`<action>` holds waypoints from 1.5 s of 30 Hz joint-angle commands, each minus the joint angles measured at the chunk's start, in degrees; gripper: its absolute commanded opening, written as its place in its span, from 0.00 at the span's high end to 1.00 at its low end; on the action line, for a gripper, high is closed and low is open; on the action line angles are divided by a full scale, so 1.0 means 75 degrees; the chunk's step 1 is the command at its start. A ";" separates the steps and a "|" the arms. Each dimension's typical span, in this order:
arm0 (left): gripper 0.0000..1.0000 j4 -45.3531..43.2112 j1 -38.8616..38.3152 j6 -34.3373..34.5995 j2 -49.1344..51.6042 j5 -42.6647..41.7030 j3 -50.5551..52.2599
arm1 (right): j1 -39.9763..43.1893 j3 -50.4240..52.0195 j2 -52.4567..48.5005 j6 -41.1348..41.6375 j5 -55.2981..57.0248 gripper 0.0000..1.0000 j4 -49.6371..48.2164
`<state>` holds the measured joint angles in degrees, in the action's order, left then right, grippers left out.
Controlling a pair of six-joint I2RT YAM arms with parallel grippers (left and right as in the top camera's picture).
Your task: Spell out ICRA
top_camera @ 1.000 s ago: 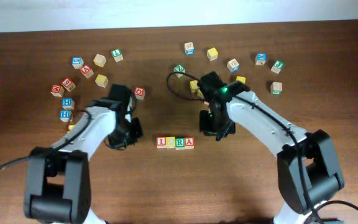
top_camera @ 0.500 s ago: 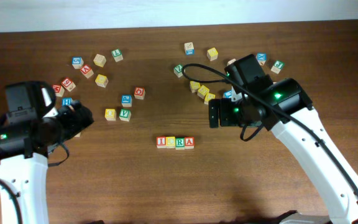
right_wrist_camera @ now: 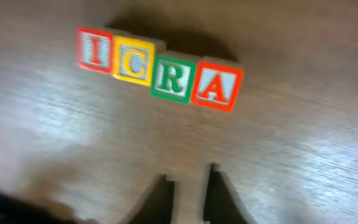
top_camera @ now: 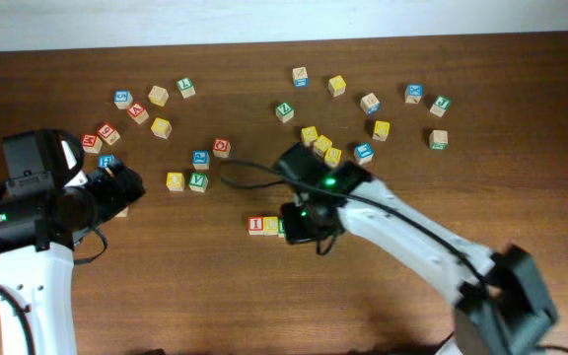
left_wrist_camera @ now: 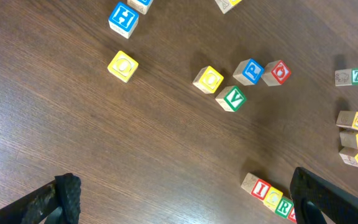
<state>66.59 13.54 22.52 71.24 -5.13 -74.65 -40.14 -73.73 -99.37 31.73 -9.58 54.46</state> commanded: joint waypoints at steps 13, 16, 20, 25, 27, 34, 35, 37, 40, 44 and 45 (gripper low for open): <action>0.01 -0.0015 0.0032 0.0020 -0.0096 0.0006 -0.0082 | -0.0874 0.0312 -0.1072 0.1099 0.0428 0.96 -0.1029; 0.01 -0.0015 0.0032 0.0020 -0.0096 0.0006 -0.0082 | -0.1070 0.0312 -0.1090 0.1102 0.0933 0.96 -0.1125; 0.01 -0.0015 0.0032 0.0020 -0.0096 0.0006 -0.0082 | -0.1067 0.0312 -0.1416 0.1239 0.1029 0.96 -0.1186; 0.01 -0.0015 0.0032 0.0020 -0.0096 0.0009 -0.0082 | -0.1052 0.0312 -0.1416 0.1239 0.1291 0.96 -0.1326; 0.01 -0.0015 0.0032 0.0020 -0.0096 0.0009 -0.0082 | -0.1052 0.0312 -0.1416 0.1239 0.1294 0.96 -0.1373; 0.01 -0.0015 0.0032 0.0020 -0.0096 0.0009 -0.0082 | -0.1052 0.0312 -0.1416 0.1239 0.1288 0.96 -0.1521; 0.01 -0.0015 0.0032 0.0020 -0.0096 0.0006 -0.0082 | -0.1052 0.0312 -0.1416 0.1239 0.1288 0.96 -0.1527; 0.01 -0.0015 0.0032 0.0020 -0.0096 0.0006 -0.0082 | -0.1052 0.0312 -0.1416 0.1239 0.1288 0.96 -0.1533; 0.01 -0.0015 0.0032 0.0020 -0.0096 0.0006 -0.0082 | -0.1052 0.0312 -0.1416 0.1236 0.1294 0.96 -0.1574; 0.01 -0.0012 0.0032 0.0020 -0.0096 0.0006 -0.0082 | -0.1052 0.0312 -0.1416 0.1236 0.1373 0.96 -0.1574; 0.01 -0.0012 0.0032 0.0020 -0.0096 0.0006 -0.0082 | -0.1052 0.0312 -0.1416 0.1236 0.1373 0.96 -0.1574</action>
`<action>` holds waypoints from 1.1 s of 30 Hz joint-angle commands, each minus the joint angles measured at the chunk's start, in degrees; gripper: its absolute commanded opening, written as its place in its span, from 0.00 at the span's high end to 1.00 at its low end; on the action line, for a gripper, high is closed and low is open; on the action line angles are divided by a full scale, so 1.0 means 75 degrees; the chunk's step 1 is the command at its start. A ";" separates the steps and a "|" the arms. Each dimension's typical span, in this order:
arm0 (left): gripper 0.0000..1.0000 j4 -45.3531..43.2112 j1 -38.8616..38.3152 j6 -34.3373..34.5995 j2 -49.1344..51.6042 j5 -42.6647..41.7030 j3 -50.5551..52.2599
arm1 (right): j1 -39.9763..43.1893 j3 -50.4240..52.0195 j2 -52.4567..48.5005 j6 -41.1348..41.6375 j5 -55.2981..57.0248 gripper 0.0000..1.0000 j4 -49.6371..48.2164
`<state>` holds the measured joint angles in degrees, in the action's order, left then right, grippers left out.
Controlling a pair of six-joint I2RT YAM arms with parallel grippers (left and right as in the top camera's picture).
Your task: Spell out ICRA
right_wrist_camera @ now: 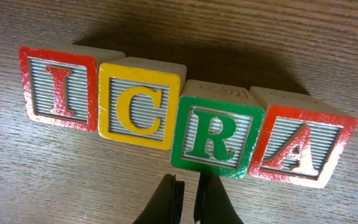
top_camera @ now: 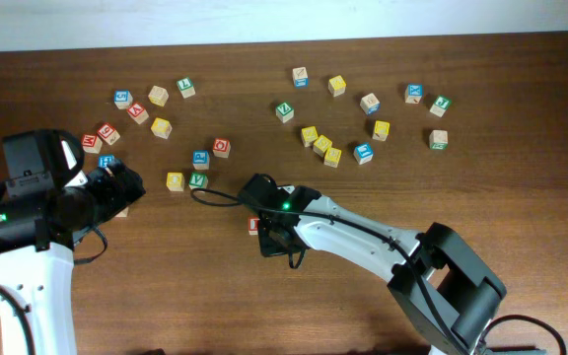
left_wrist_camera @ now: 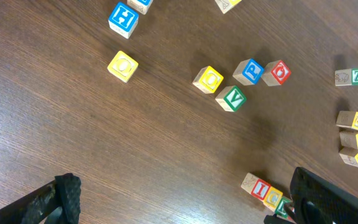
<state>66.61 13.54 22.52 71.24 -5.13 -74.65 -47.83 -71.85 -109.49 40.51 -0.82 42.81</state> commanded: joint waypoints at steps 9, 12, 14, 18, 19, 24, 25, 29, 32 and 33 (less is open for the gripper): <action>0.01 -0.0015 0.0032 0.0020 -0.0096 0.0006 -0.0082 | -0.0026 0.0061 -0.0067 0.0067 0.0201 0.96 -0.0032; 0.01 -0.0017 0.0032 0.0020 -0.0096 0.0006 -0.0082 | -0.0026 0.0061 -0.0067 0.0067 0.0204 0.96 -0.0047; 0.01 -0.0017 0.0032 0.0020 -0.0096 0.0006 -0.0082 | -0.0026 0.0061 -0.0067 0.0067 0.0204 0.96 -0.0058; 0.01 -0.0015 0.0032 0.0020 -0.0096 0.0006 -0.0082 | -0.0026 0.0061 -0.0067 0.0064 0.0204 0.96 -0.0090; 0.01 -0.0017 0.0032 0.0020 -0.0096 0.0006 -0.0082 | -0.0026 0.0061 -0.0067 0.0064 0.0207 0.96 -0.0093; 0.01 -0.0017 0.0032 0.0020 -0.0096 0.0006 -0.0082 | -0.0020 0.0061 -0.0067 0.0064 0.0201 0.96 -0.0052; 0.01 -0.0015 0.0032 0.0020 -0.0096 0.0006 -0.0082 | -0.0020 0.0061 -0.0067 0.0067 0.0172 0.96 0.0041; 0.01 -0.0015 0.0032 0.0020 -0.0096 0.0006 -0.0082 | -0.0029 0.0061 -0.0067 0.0067 0.0149 0.95 0.0201; 0.01 -0.0012 0.0032 0.0020 -0.0096 0.0006 -0.0082 | -0.0026 0.0061 -0.0067 0.0067 0.0210 0.95 0.0134; 0.01 -0.0012 0.0032 0.0020 -0.0096 0.0006 -0.0082 | -0.0020 0.0061 -0.0067 0.0067 0.0210 0.95 0.0087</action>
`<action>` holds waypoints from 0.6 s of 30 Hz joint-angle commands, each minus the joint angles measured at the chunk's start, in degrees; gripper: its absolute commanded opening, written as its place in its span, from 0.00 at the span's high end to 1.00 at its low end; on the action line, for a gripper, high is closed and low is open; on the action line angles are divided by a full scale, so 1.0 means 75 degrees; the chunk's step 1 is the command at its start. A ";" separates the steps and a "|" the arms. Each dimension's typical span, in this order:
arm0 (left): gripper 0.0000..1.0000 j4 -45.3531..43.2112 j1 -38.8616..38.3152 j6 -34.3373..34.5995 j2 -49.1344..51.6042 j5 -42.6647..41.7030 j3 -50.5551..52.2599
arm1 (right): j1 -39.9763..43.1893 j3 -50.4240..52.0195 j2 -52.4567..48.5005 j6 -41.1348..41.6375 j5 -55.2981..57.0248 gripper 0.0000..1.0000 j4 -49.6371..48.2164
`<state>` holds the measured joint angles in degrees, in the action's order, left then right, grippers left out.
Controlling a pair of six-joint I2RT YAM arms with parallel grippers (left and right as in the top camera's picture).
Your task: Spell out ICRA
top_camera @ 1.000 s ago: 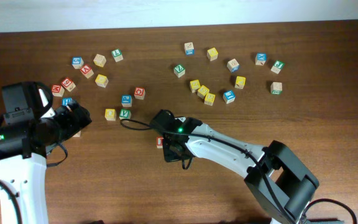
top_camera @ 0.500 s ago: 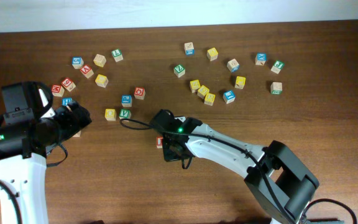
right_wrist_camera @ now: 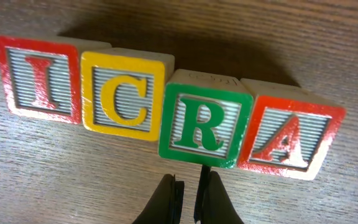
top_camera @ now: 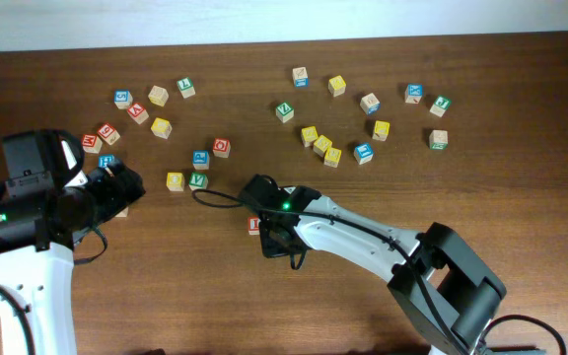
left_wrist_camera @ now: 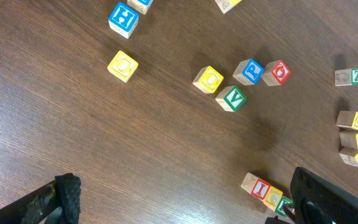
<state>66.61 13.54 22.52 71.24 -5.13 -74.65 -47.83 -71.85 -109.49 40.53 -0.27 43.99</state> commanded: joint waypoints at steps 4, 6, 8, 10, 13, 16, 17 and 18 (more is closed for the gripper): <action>0.01 -0.0012 0.0032 0.0020 -0.0096 0.0006 -0.0082 | -0.0020 0.0061 -0.0067 0.0061 0.0198 0.95 -0.0125; 0.01 -0.0012 0.0032 0.0020 -0.0096 0.0006 -0.0082 | -0.0020 0.0061 -0.0067 0.0061 0.0309 0.96 -0.0122; 0.01 -0.0012 0.0032 0.0020 -0.0096 0.0006 -0.0082 | -0.0020 0.0061 -0.0067 0.0061 0.0332 0.95 -0.0125; 0.01 -0.0012 0.0032 0.0020 -0.0096 0.0006 -0.0082 | -0.0020 0.0061 -0.0067 0.0061 0.0335 0.96 -0.0131; 0.01 -0.0012 0.0032 0.0020 -0.0096 0.0006 -0.0082 | -0.0020 0.0061 -0.0067 0.0064 0.0335 0.95 -0.0134; 0.01 -0.0012 0.0032 0.0020 -0.0096 0.0006 -0.0082 | -0.0020 0.0061 -0.0067 0.0064 0.0332 0.95 -0.0157; 0.01 -0.0012 0.0032 0.0020 -0.0096 0.0006 -0.0082 | -0.0020 0.0061 -0.0067 0.0064 0.0332 0.95 -0.0181; 0.01 -0.0012 0.0032 0.0020 -0.0096 0.0006 -0.0082 | -0.0020 0.0061 -0.0067 0.0064 0.0332 0.96 -0.0187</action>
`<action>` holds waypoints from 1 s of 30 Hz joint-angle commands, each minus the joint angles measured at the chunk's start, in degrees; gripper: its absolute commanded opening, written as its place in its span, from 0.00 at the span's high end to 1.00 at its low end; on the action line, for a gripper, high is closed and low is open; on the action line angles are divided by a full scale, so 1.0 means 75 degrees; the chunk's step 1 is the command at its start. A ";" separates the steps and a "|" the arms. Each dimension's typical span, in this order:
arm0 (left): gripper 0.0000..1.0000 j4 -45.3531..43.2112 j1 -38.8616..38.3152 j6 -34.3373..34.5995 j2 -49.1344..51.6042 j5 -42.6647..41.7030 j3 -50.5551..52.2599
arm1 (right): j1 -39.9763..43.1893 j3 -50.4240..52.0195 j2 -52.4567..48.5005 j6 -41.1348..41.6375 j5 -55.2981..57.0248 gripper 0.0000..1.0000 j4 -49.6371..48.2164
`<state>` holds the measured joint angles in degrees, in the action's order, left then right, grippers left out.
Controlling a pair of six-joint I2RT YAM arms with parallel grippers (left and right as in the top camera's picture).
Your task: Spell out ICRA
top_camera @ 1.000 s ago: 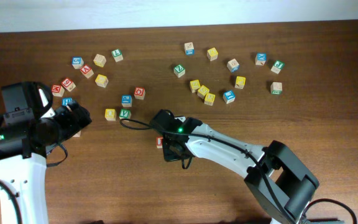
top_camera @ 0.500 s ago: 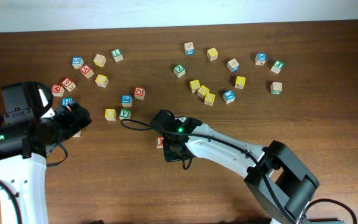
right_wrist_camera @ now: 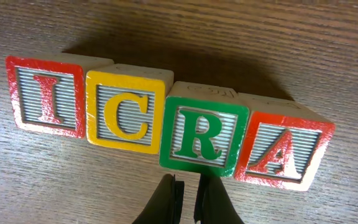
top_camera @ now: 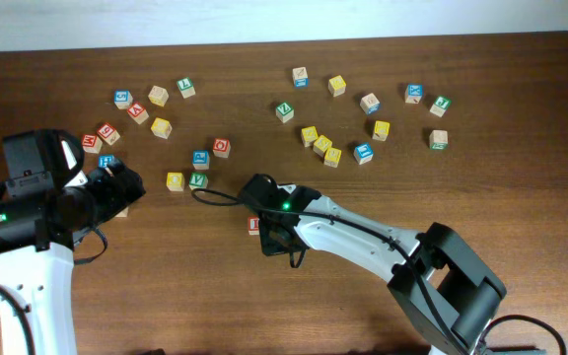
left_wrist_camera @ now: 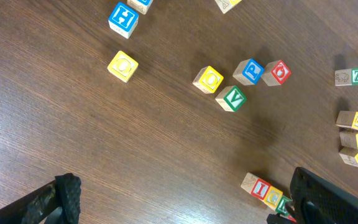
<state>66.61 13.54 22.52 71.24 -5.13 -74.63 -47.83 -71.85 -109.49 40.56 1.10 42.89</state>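
Observation:
Four letter blocks lie side by side on the wooden table (right_wrist_camera: 55, 186): red I (right_wrist_camera: 45, 106), yellow C (right_wrist_camera: 126, 116), green R (right_wrist_camera: 202, 137) and red A (right_wrist_camera: 283, 149). The R sits slightly nearer than its neighbours. My right gripper (right_wrist_camera: 189, 186) is shut and holds nothing, its fingertips at the R block's near edge. In the overhead view the right gripper (top_camera: 276, 235) covers most of the row and only the I block (top_camera: 253, 225) shows. My left gripper (left_wrist_camera: 185, 186) is wide open and empty, with the row (left_wrist_camera: 263, 190) by its right finger.
Loose letter blocks are scattered at the back left (top_camera: 151, 108) and back right (top_camera: 363, 118) of the table. A yellow block (left_wrist_camera: 208, 79), a green V (left_wrist_camera: 232, 98), a blue block (left_wrist_camera: 249, 71) and a red one (left_wrist_camera: 277, 72) lie between the left arm (top_camera: 28, 212) and the row.
The row sits a little lower in the right wrist view, so the R block's near edge now meets the shut fingertips. The left arm has not moved.
The I, C, R, A row stood complete at the oldest moment, with my shut right gripper higher and to the right of it. Then the gripper was low and close over the row, fingertips by the R. It has stayed there with small shifts.

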 commanded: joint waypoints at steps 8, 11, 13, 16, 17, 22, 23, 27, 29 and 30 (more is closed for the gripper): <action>0.01 -0.0012 0.0032 0.0020 -0.0096 0.0006 -0.0085 | -0.0020 0.0061 -0.0067 0.0061 0.0149 0.95 -0.0079; 0.01 -0.0012 0.0032 0.0020 -0.0096 0.0006 -0.0085 | -0.0020 0.0061 -0.0067 0.0058 0.0149 0.95 -0.0096; 0.01 -0.0012 0.0032 0.0020 -0.0096 0.0006 -0.0085 | -0.0020 0.0061 -0.0067 0.0061 0.0149 0.95 -0.0096; 0.01 -0.0012 0.0032 0.0020 -0.0096 0.0006 -0.0085 | -0.0020 0.0058 -0.0064 0.0058 0.0087 0.96 0.0009; 0.01 -0.0015 0.0032 0.0020 -0.0096 0.0006 -0.0085 | -0.0020 0.0044 -0.0064 0.0058 -0.0055 0.96 0.0111; 0.01 -0.0015 0.0032 0.0020 -0.0096 0.0006 -0.0085 | -0.0006 -0.0050 -0.0064 0.0058 -0.0017 0.95 0.0968; 0.01 -0.0015 0.0032 0.0020 -0.0096 0.0006 -0.0085 | -0.0003 -0.0050 -0.0064 0.0061 0.0294 0.95 0.0959; 0.01 -0.0012 0.0032 0.0020 -0.0096 0.0006 -0.0085 | 0.0338 -0.0050 -0.0064 0.0058 0.0629 0.95 0.0959; 0.01 -0.0012 0.0032 0.0020 -0.0096 0.0006 -0.0085 | 0.0458 -0.0050 -0.0064 0.0058 0.0481 0.95 0.0930; 0.01 -0.0012 0.0032 0.0020 -0.0096 0.0006 -0.0085 | 0.0469 -0.0050 -0.0064 0.0058 0.0460 0.95 0.0930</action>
<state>66.61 13.54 22.52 71.24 -5.13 -74.63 -44.73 -71.88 -109.58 40.51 4.08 49.91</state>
